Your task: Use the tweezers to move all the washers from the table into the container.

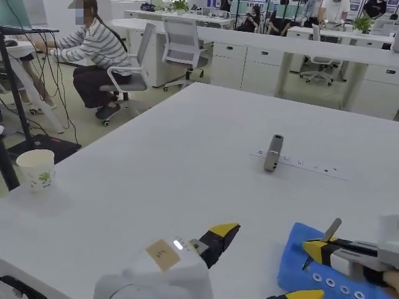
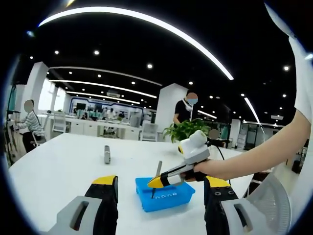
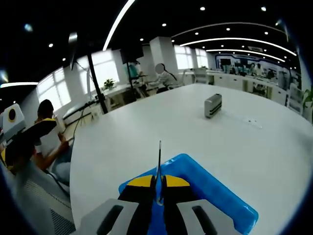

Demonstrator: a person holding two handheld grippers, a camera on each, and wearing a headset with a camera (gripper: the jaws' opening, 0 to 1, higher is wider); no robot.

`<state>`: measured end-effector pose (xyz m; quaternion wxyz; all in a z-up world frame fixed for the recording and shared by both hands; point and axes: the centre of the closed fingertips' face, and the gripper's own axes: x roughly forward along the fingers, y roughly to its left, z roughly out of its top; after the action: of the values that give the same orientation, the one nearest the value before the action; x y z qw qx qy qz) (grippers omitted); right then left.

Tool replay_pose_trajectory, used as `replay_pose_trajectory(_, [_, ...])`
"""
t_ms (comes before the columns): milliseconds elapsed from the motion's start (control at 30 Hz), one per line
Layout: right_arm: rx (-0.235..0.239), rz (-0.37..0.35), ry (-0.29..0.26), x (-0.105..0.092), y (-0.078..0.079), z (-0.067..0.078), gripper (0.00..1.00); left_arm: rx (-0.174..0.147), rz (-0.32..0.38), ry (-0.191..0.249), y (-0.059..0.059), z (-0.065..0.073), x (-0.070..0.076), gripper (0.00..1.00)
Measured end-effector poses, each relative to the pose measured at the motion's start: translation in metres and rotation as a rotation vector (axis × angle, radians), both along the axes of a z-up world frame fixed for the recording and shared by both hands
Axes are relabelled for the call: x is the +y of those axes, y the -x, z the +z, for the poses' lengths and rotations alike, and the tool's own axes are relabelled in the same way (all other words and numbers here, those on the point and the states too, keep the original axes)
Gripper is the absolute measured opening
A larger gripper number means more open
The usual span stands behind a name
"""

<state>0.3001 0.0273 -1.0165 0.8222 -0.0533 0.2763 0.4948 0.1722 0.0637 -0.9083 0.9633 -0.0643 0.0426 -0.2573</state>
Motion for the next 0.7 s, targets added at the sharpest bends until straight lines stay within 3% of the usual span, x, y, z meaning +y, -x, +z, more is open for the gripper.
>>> replay_pose_trajectory(100, [-0.003, 0.01, 0.022, -0.002, -0.001, -0.006, 0.03, 0.0, -0.006, 0.001, 0.0, 0.0, -0.002, 0.71])
replay_pose_trajectory(233, [-0.003, -0.002, -0.003, -0.002, -0.006, -0.007, 0.03, 0.0, -0.026, 0.01, 0.001, 0.001, -0.005, 0.71])
replay_pose_trajectory(400, [-0.012, 0.027, 0.01, 0.0, -0.005, -0.013, 0.03, 0.015, -0.03, 0.011, 0.001, -0.001, -0.004, 0.69])
replay_pose_trajectory(500, [-0.052, 0.044, 0.034, 0.0, -0.008, -0.017, 0.03, 0.027, -0.032, -0.026, 0.001, -0.006, -0.005, 0.67])
replay_pose_trajectory(700, [-0.085, 0.079, 0.037, 0.005, -0.007, -0.016, 0.03, 0.054, -0.07, -0.071, 0.003, -0.014, -0.011, 0.65])
